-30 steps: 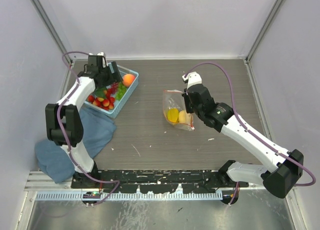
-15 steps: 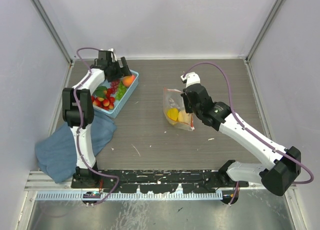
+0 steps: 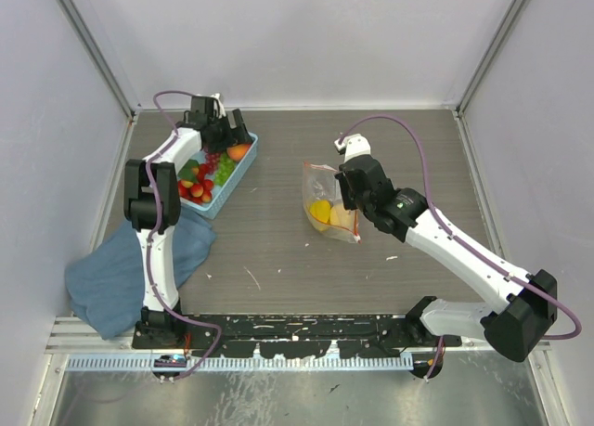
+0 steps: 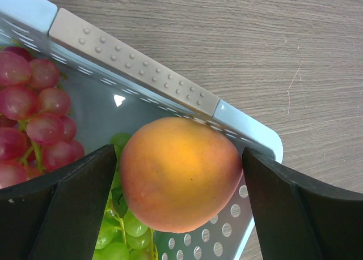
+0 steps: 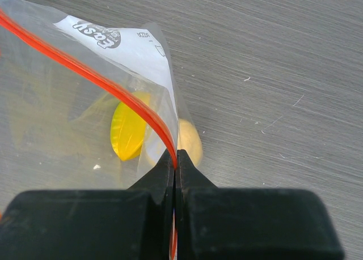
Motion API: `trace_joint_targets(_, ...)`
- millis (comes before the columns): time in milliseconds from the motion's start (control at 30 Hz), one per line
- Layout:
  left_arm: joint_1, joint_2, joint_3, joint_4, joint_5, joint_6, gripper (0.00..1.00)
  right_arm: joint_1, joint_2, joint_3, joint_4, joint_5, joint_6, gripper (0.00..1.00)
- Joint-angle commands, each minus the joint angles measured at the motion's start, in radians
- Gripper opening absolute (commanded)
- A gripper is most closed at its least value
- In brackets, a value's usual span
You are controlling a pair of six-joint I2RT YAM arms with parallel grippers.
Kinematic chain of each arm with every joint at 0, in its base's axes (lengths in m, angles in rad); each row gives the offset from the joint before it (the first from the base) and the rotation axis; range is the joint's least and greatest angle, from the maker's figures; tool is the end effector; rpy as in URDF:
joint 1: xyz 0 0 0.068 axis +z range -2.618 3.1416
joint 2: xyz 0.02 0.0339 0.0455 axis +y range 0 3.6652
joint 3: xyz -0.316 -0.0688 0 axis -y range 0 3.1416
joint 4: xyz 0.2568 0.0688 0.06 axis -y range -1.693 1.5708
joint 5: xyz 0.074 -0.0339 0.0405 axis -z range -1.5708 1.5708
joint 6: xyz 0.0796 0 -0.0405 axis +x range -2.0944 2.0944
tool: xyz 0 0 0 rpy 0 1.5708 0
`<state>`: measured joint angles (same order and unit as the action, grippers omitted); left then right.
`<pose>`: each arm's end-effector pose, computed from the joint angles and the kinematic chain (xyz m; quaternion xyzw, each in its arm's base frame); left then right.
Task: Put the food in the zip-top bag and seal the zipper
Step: Pick up the fake fruit from the bin.
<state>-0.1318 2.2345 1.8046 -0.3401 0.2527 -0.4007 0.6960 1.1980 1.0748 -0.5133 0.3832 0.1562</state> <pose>0.5739 -0.0962 0.2048 -0.0738 0.9119 -0.2137 0.3425 0.2386 0.1605 0.3479 -0.1511 0.8677 0.0279 0.4728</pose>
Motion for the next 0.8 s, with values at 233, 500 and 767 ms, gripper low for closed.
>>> trace_joint_targets(233, -0.006, -0.012, 0.025, -0.045, 0.015, 0.019, 0.77, -0.003, -0.015, 0.036, 0.029, 0.014, 0.006, 0.01)
trace_joint_targets(500, -0.008, -0.127, -0.026, -0.073, -0.026, 0.03, 0.75, -0.003, -0.032, 0.036, 0.025, 0.015, 0.012, 0.01)
trace_joint_targets(767, -0.021, -0.101, -0.007, -0.139, -0.053, 0.008, 0.87, -0.003, -0.037, 0.03, 0.026, 0.0, 0.02, 0.01)
